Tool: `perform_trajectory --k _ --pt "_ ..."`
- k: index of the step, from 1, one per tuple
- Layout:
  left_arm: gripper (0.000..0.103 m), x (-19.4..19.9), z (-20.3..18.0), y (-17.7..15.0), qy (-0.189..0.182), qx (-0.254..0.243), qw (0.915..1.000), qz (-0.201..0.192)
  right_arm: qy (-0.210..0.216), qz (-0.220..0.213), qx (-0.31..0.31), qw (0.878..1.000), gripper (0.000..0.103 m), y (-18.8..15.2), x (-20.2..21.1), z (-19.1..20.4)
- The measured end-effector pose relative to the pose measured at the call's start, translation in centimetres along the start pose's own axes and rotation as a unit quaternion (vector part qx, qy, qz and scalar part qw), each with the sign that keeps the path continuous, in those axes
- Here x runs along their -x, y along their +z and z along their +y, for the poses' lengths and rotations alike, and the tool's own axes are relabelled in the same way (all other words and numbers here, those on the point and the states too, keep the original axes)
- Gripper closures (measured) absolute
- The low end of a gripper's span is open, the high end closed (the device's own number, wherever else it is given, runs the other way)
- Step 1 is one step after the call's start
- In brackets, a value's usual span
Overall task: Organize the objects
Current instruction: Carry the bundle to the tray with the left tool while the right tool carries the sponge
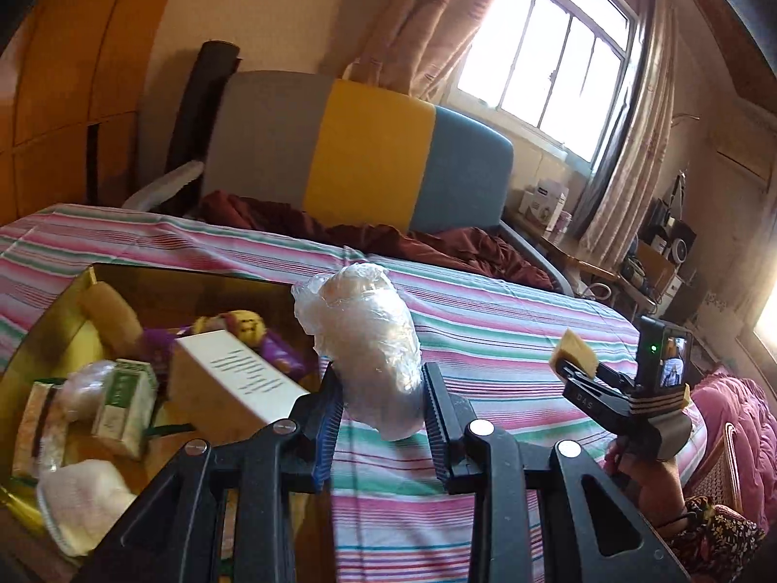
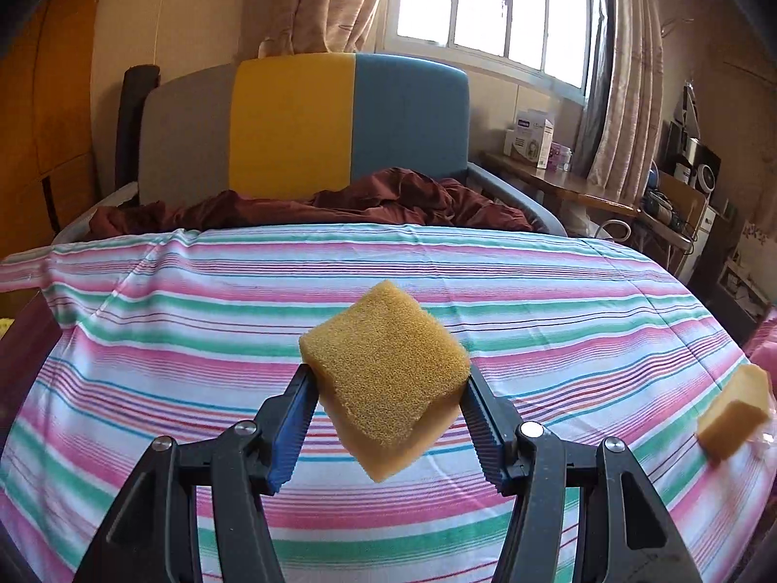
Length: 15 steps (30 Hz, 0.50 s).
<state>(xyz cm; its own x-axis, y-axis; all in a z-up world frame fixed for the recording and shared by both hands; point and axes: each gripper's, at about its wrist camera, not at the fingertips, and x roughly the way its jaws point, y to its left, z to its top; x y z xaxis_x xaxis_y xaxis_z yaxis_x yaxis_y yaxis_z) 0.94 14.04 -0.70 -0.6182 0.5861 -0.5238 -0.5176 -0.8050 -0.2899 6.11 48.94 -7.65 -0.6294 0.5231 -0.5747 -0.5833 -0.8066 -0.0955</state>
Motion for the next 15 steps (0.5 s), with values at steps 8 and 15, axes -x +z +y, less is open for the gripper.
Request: perform_trajectory --k 8,15 --pt "0.072 2.2 4.6 0.3 0.036 0.025 0.999 -0.012 0.004 -0.001 0.029 1.0 0.043 -0.6 1.9 2.3" --pt "0.072 2.8 8.1 0.5 0.059 0.05 0.9969 -0.013 0.009 0.001 0.053 0.999 0.043 -1.1 3.0 4.3"
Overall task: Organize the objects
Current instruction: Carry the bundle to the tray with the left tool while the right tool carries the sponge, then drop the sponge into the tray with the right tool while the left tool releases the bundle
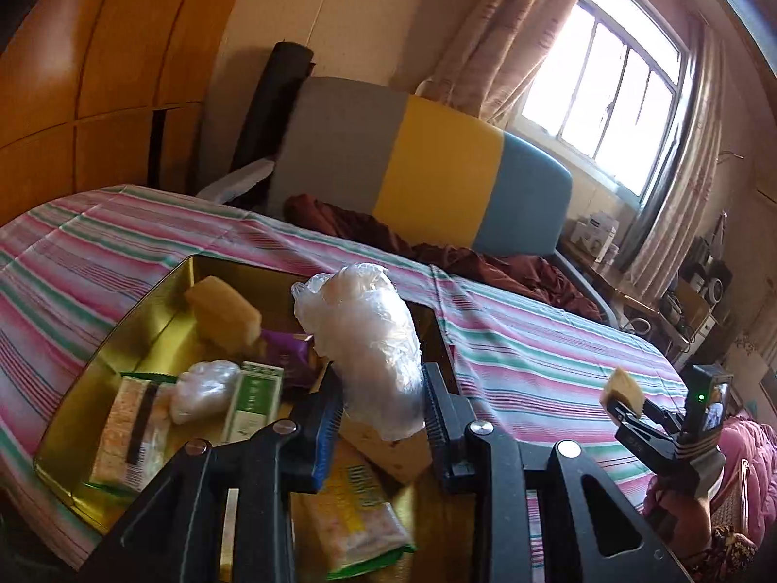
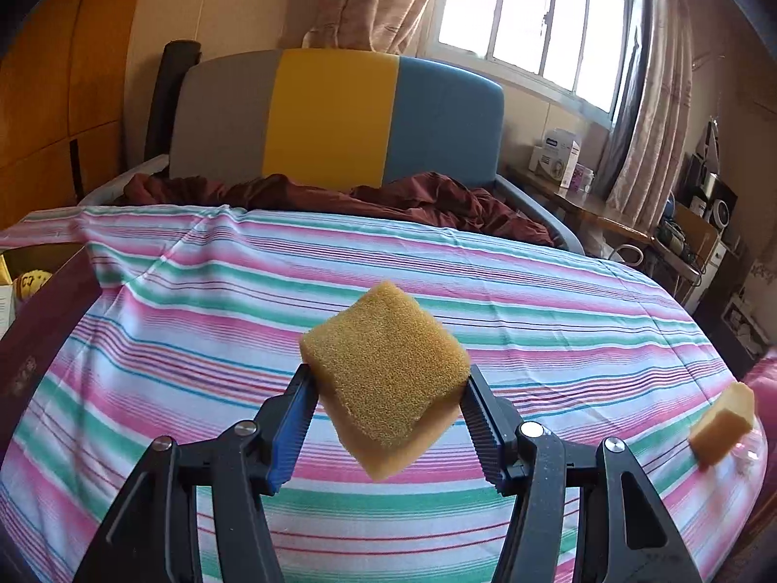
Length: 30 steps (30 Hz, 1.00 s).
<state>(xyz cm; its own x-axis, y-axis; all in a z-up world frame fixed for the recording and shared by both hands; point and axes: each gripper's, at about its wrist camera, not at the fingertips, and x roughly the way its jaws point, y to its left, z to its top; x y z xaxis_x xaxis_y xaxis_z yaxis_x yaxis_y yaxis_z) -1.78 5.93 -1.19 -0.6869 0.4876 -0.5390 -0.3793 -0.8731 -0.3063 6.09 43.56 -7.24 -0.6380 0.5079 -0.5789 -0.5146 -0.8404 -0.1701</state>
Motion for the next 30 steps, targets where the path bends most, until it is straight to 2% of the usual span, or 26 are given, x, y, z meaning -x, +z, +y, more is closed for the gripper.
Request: perform_trajectory --k 6,9,11,14,15,16,17,20,25,30 --pt "0.072 -1.2 2.5 0.4 0.026 0.008 0.9994 0.022 0.013 0.0 0.006 1.0 0.043 -0.5 1.1 1.4" --pt "0.072 -2.3 3.9 0.7 0.052 0.014 0.9979 0.036 0.017 0.004 0.007 1.0 0.043 -0.8 1.4 1.7" --pt "0.072 -3.9 4.6 0.7 0.044 0.016 0.9963 0.072 0.024 0.008 -0.001 1.0 0.043 -1.0 1.7 1.9" --pt "0.064 -6.1 5.0 0.6 0.05 0.01 0.9921 0.114 0.036 0.008 -0.013 0.999 0.043 -0.8 2.2 2.0" --pt "0.057 -6.4 5.1 0.6 0.056 0.015 0.9911 0.12 0.043 0.008 -0.017 0.999 0.043 -0.7 2.5 2.1" --pt "0.051 -6.4 5.3 0.6 0.057 0.026 0.9909 0.119 0.047 0.008 -0.019 0.999 0.043 -0.6 2.7 2.3" --pt "0.049 -6.2 5.4 0.4 0.049 0.037 0.9913 0.116 0.052 0.007 -0.021 0.998 0.043 -0.6 3.0 2.5" --pt "0.047 -4.8 5.5 -0.1 0.029 0.059 0.9927 0.101 0.069 0.001 -0.022 0.997 0.043 -0.2 4.0 3.3" --pt "0.047 -2.6 5.6 -0.7 0.053 0.052 0.9939 0.082 0.1 -0.007 -0.02 0.995 0.043 0.6 5.4 4.9" --pt "0.047 -1.2 6.9 -0.2 0.079 0.08 0.9913 0.068 0.147 -0.009 -0.01 0.989 0.042 1.4 7.0 7.7"
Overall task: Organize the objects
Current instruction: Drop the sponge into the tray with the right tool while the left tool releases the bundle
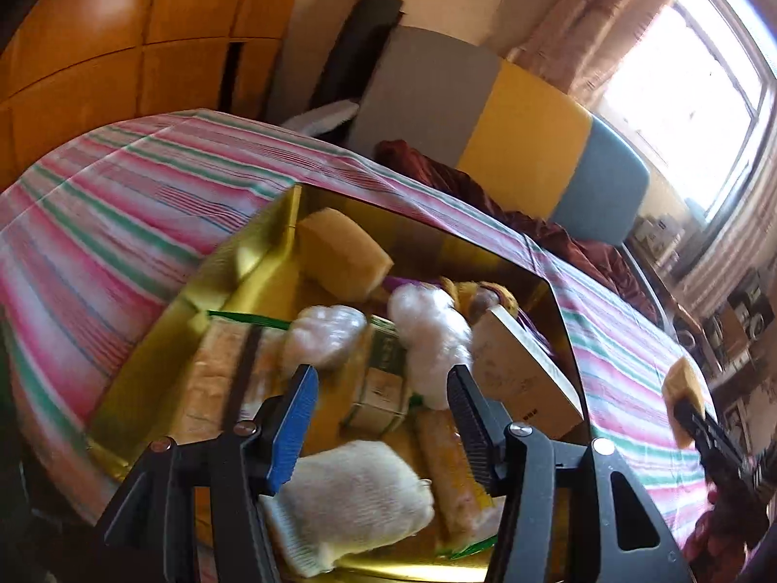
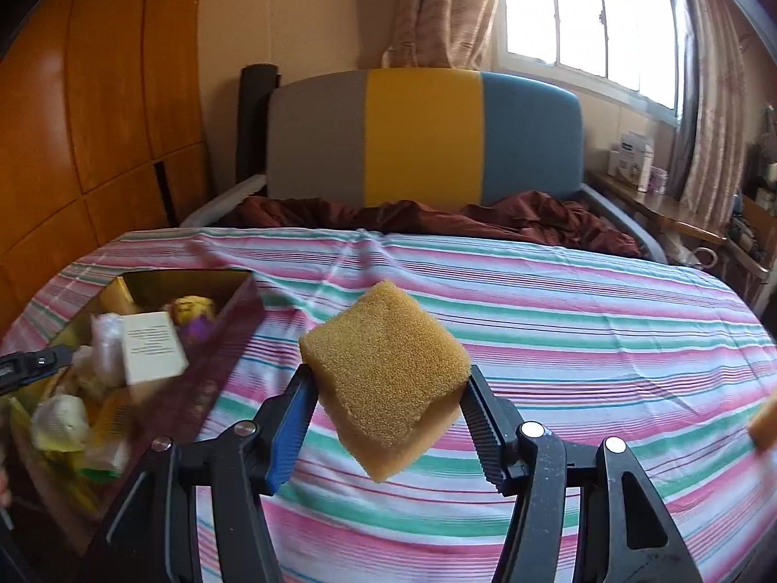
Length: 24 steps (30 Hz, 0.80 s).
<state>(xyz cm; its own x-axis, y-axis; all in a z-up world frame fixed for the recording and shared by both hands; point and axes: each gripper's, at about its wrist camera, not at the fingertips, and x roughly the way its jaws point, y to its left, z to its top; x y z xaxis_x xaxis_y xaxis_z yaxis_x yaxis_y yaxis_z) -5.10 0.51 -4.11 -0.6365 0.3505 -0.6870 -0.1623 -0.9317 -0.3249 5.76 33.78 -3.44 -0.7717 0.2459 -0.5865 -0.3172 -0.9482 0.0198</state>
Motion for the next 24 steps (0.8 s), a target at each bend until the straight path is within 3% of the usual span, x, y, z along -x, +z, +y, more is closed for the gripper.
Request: perform_trajectory --k 8,16,24 --pt "0.046 2.0 0.9 -0.1 0.021 -0.008 0.9996 -0.018 0.096 0.009 0.052 0.994 0.042 0.4 1.6 6.7" --pt "0.046 2.9 1.8 -0.5 0.026 0.0 0.9995 -0.02 0.164 0.035 0.111 0.98 0.042 4.1 -0.3 13.8" --pt "0.046 3.5 3.1 -0.6 0.03 0.01 0.9993 -0.022 0.148 0.087 0.152 0.973 0.042 6.7 -6.8 20.1"
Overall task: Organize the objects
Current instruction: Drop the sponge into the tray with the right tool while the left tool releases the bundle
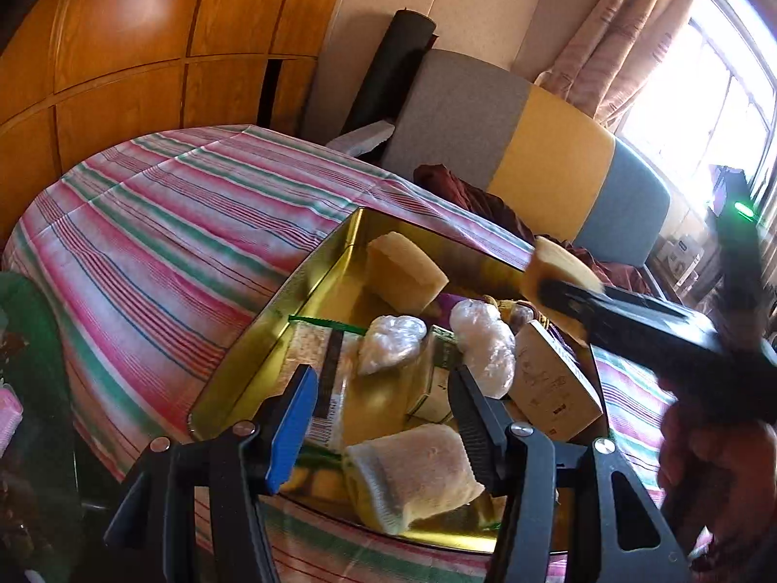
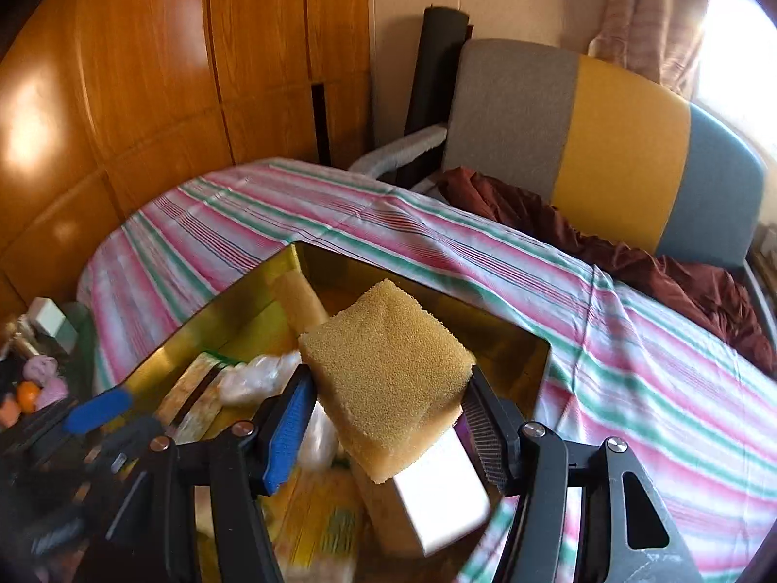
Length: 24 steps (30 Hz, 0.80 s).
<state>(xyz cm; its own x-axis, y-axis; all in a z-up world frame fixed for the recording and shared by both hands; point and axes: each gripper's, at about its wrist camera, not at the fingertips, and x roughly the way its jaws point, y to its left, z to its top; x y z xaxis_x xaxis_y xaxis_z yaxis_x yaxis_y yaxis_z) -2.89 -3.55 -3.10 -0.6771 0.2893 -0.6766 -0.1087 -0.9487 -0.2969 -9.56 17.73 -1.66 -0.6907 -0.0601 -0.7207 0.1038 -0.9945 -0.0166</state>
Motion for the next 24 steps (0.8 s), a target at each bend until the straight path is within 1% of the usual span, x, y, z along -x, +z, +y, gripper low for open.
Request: perform_trajectory --k 2,7,9,12,13,14,16,17,18,19,20,21,22,24 --pt "0.046 0.0 0.5 0.2 0.0 0.007 1.0 -0.001 -0.007 0.01 0.005 1.0 0.042 1.0 -1.4 0.4" --pt "0.046 0.2 1.1 0.2 0.0 0.018 0.9998 -0.003 -0.025 0.054 0.019 0.998 0.042 3.7 -6.0 1.5" --pt "0.046 0.3 1.2 0.3 0.002 0.021 0.9998 -0.005 -0.033 0.071 0.026 0.997 0.042 4.4 -7.8 2.1" --pt "0.046 0.1 1.5 0.3 0.002 0.028 0.9996 -0.006 -0.032 0.095 0.037 0.994 0.042 4.9 -9.8 3.0" --pt "0.046 0.1 1.6 0.3 0.004 0.029 0.9995 -0.007 -0.027 0.1 0.035 0.994 0.042 4.9 -10.3 3.2" --pt "0.046 0.0 1.7 0.3 0.005 0.029 0.9995 -0.006 -0.01 0.106 0.024 0.994 0.041 4.9 -10.7 3.4" --pt "0.046 -0.1 2.0 0.3 0.008 0.033 0.9994 -0.004 0.042 0.124 -0.004 0.991 0.04 4.8 -11.4 3.4" --pt "0.046 -0.2 2.1 0.2 0.008 0.036 0.9993 -0.004 0.075 0.138 -0.02 0.987 0.039 4.6 -11.6 3.4" --pt "0.046 -0.2 2.2 0.2 0.008 0.038 0.9993 -0.003 0.083 0.139 -0.024 0.987 0.038 4.5 -11.5 3.3" --pt "0.046 -0.3 2.3 0.2 0.009 0.038 0.9992 -0.001 0.083 0.135 -0.024 0.987 0.034 4.4 -11.3 3.3" --pt "0.046 -0.3 2.3 0.2 0.009 0.039 0.9992 -0.002 0.079 0.126 -0.023 0.989 0.032 4.3 -10.7 3.1" --pt "0.046 -0.3 2.3 0.2 0.007 0.039 0.9992 -0.004 0.072 0.119 -0.025 0.99 0.027 4.2 -10.3 2.9" --pt "0.046 -0.3 2.2 0.2 0.004 0.039 0.9992 -0.004 0.059 0.107 -0.032 0.992 0.023 4.0 -9.5 2.5" --pt "0.046 -0.2 2.2 0.2 0.005 0.043 0.999 -0.008 0.049 0.085 -0.044 0.994 0.022 3.8 -8.5 1.8"
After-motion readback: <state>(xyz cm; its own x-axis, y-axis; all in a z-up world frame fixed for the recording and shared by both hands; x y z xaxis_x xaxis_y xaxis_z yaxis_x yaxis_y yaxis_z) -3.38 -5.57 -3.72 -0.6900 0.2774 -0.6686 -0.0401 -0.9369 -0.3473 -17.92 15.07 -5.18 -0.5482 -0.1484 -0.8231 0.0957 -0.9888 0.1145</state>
